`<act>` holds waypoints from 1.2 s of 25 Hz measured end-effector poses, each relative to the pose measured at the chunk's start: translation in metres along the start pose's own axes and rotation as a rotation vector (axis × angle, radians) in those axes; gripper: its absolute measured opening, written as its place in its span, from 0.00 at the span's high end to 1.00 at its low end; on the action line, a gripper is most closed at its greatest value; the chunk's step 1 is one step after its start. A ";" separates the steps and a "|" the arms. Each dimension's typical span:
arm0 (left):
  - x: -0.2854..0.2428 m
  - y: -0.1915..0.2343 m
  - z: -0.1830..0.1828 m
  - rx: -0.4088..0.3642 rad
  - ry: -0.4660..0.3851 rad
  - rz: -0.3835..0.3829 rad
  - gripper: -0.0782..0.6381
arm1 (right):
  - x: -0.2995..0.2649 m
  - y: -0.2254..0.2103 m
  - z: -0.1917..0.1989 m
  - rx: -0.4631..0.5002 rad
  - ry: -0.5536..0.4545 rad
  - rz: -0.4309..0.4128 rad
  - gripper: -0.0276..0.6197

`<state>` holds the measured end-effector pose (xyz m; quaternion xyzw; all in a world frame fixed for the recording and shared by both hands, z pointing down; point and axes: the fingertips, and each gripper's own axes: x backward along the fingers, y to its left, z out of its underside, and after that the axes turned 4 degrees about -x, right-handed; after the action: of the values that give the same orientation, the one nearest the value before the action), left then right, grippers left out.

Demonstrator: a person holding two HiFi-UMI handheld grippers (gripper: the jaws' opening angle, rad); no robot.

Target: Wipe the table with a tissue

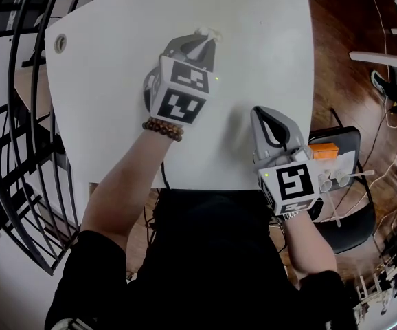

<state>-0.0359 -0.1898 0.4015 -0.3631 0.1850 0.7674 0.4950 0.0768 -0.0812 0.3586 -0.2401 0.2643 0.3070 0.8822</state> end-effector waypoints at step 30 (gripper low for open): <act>-0.086 -0.045 -0.057 -0.025 -0.012 0.076 0.86 | 0.040 -0.050 0.042 -0.107 0.039 0.125 0.98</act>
<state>0.0473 -0.2603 0.4310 -0.3573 0.1858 0.7901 0.4621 0.1508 -0.0751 0.3787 -0.2757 0.2790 0.3705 0.8420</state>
